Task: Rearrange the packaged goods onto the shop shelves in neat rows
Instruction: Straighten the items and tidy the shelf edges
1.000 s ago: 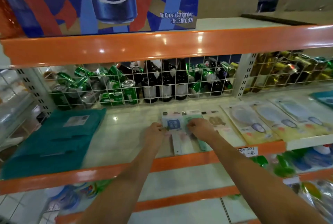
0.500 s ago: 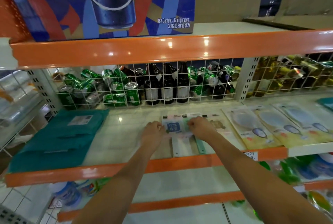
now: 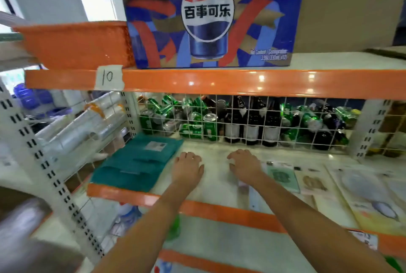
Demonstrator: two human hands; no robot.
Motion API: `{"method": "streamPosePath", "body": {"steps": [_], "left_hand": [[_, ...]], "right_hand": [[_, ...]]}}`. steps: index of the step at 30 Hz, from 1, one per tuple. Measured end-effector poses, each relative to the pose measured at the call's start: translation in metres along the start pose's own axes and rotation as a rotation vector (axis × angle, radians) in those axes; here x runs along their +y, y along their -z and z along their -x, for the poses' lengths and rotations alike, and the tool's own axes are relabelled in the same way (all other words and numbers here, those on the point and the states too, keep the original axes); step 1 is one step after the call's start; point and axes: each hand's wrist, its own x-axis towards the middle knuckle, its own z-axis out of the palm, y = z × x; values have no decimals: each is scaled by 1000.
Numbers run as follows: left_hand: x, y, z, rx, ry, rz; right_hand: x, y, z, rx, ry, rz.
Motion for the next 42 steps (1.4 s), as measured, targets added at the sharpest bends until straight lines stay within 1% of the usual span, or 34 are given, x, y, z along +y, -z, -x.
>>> {"method": "streamPosePath", "body": {"steps": [5,9,13,17,20,23,26,32,34,35,37,39,42], "left_hand": [[-47,5,18,10,119,-33],[-93,2,29,79,200,-59],[-141,-3,29,2,244,-43],[-174,-5,27,4,264,-3],[-196,-12,26,-11,276,45],[-208,-18,24,-11,267,54],[-215,-22,18,-19,269,78],[-220,-32,1,7,261,106],[-220,-35,-4,6,266,110],[-219,-37,-7,-2,264,108],[-218,-42,-11,-31,263,107],[-218,-48,-13,-49,270,103],[-216,-53,-11,-34,279,93]], "right_hand": [[-46,-16,-20,-30,110,-22],[-86,-31,-39,-46,149,-50],[-127,-46,-60,-64,176,-38],[-156,-57,-79,-73,161,-1],[-177,-68,-94,-80,113,-38],[-188,-79,-107,-84,0,-218],[-188,-88,-119,-69,-98,-332],[-182,-92,-147,-53,-208,-387],[-180,-93,-158,-87,-279,-488],[-180,-93,-162,-107,-348,-575],[-179,-92,-172,-132,-490,-783],[-179,-91,-181,-185,-586,-1010],[-184,-92,-188,-272,-658,-1290]]}}
